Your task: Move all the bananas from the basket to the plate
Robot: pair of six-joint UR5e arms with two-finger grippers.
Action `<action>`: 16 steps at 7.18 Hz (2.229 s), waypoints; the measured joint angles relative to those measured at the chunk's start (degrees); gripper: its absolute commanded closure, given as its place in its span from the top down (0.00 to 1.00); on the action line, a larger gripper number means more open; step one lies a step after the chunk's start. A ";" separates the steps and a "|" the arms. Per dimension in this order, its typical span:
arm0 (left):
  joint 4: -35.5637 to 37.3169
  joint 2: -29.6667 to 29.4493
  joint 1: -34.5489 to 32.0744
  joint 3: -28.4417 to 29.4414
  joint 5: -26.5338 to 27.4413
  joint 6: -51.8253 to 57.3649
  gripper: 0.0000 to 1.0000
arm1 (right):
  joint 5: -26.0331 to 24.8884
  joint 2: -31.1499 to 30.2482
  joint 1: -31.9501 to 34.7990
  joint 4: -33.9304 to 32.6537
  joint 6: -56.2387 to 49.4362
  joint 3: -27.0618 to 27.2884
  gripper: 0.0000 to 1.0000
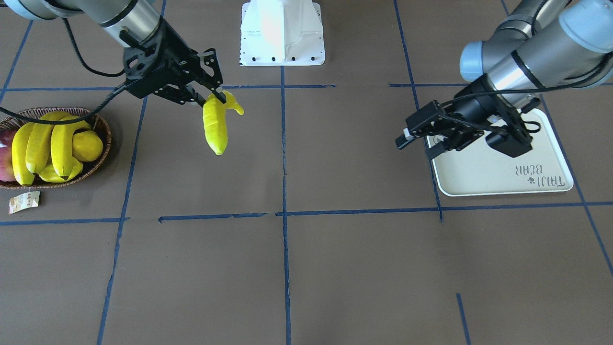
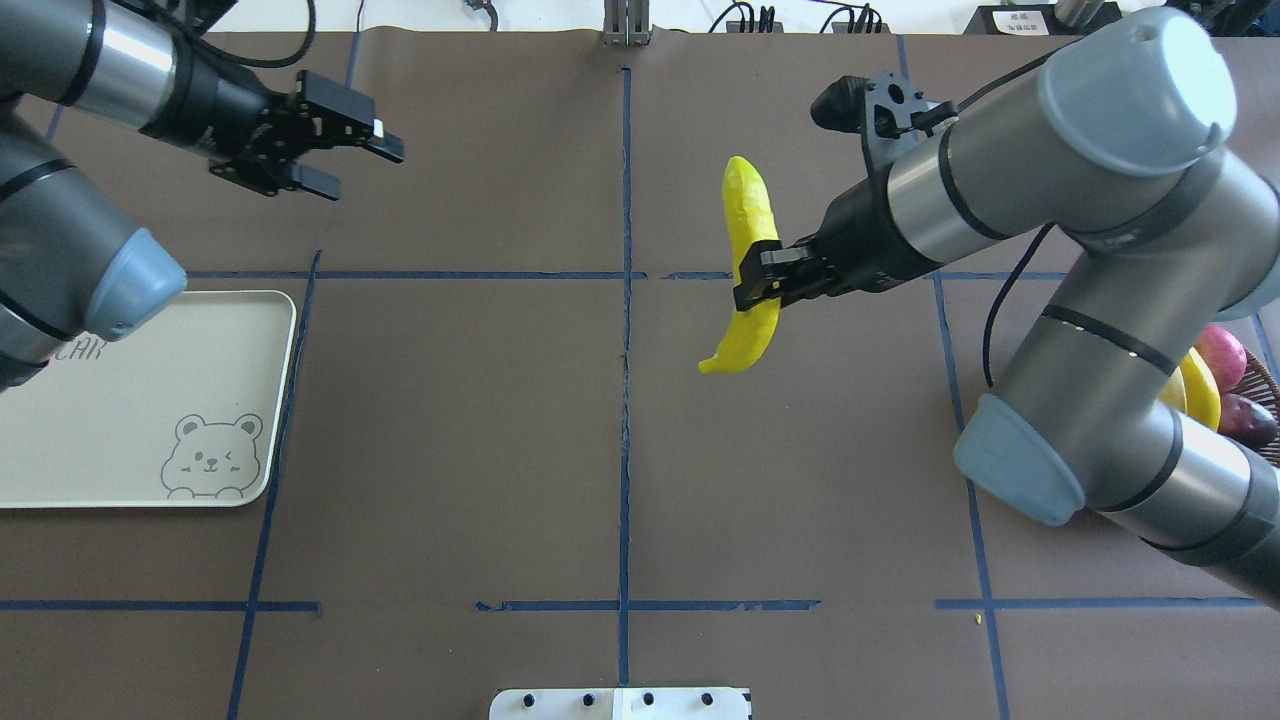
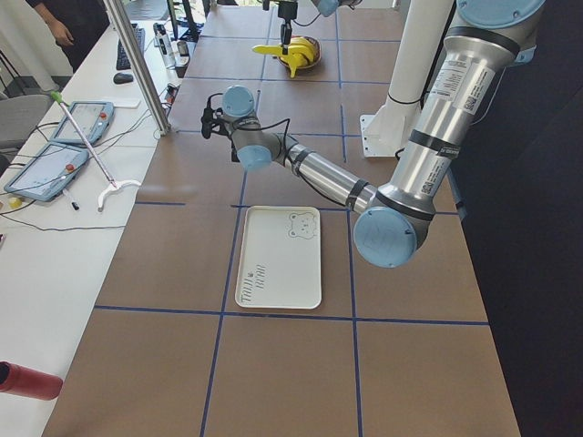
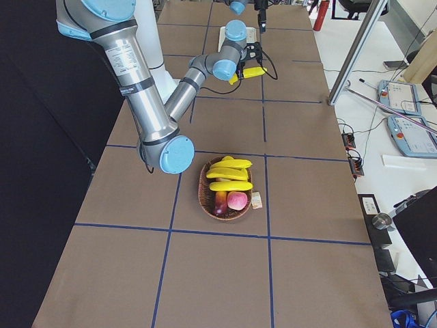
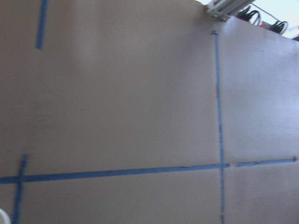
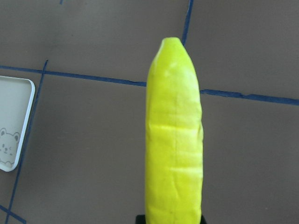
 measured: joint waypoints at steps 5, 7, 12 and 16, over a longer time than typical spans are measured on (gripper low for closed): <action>-8.14 -8.60 14.69 0.06 11.79 -17.50 0.96 | -4.05 7.04 -4.93 3.39 5.75 -3.90 0.02; -8.11 -9.87 16.10 0.65 13.76 -17.65 0.86 | -4.11 7.28 -5.68 3.49 5.88 -3.90 0.02; -8.06 -9.86 16.26 1.54 14.15 -17.36 0.00 | -4.04 7.21 -6.08 3.63 5.99 -3.55 1.00; -7.81 -9.46 15.36 2.03 14.14 -16.59 0.00 | -4.01 7.08 -6.13 3.68 9.41 -2.30 1.00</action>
